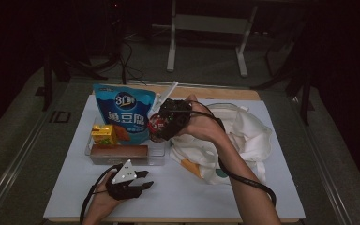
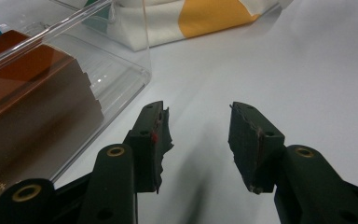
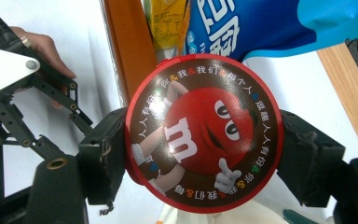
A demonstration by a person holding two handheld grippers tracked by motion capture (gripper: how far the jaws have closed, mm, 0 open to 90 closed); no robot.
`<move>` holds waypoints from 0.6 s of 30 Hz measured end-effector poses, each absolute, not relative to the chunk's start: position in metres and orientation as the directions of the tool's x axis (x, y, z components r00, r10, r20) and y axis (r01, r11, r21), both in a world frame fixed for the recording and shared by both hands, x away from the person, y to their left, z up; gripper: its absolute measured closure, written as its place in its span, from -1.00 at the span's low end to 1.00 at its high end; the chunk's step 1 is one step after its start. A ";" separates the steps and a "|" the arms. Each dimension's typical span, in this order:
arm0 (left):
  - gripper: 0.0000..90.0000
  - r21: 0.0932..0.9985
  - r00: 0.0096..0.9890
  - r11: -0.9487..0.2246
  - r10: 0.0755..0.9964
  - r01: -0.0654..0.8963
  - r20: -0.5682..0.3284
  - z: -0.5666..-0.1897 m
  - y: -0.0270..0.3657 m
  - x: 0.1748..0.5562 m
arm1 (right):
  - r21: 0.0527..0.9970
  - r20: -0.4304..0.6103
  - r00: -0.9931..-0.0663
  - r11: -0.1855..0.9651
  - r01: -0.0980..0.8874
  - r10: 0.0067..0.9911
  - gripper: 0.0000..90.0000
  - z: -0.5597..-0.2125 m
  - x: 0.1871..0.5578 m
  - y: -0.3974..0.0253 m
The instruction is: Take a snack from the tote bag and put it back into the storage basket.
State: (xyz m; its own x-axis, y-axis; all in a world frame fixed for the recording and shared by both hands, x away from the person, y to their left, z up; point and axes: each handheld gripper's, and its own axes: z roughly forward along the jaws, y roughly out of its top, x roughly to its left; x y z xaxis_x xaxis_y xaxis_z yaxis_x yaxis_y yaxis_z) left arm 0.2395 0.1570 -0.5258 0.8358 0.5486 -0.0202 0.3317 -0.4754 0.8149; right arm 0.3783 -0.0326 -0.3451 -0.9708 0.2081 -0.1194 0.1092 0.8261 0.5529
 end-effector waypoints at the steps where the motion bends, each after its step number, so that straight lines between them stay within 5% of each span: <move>1: 0.24 0.815 0.836 -0.475 0.549 0.332 -0.020 -0.526 0.157 0.239 | 0.553 -0.119 -0.971 0.826 0.109 0.208 -0.43 -0.345 0.378 -0.033; 18: 0.24 0.816 0.837 -0.475 0.547 0.330 -0.020 -0.526 0.157 0.239 | 0.552 -0.121 -0.972 0.828 0.102 0.201 -0.43 -0.357 0.383 -0.020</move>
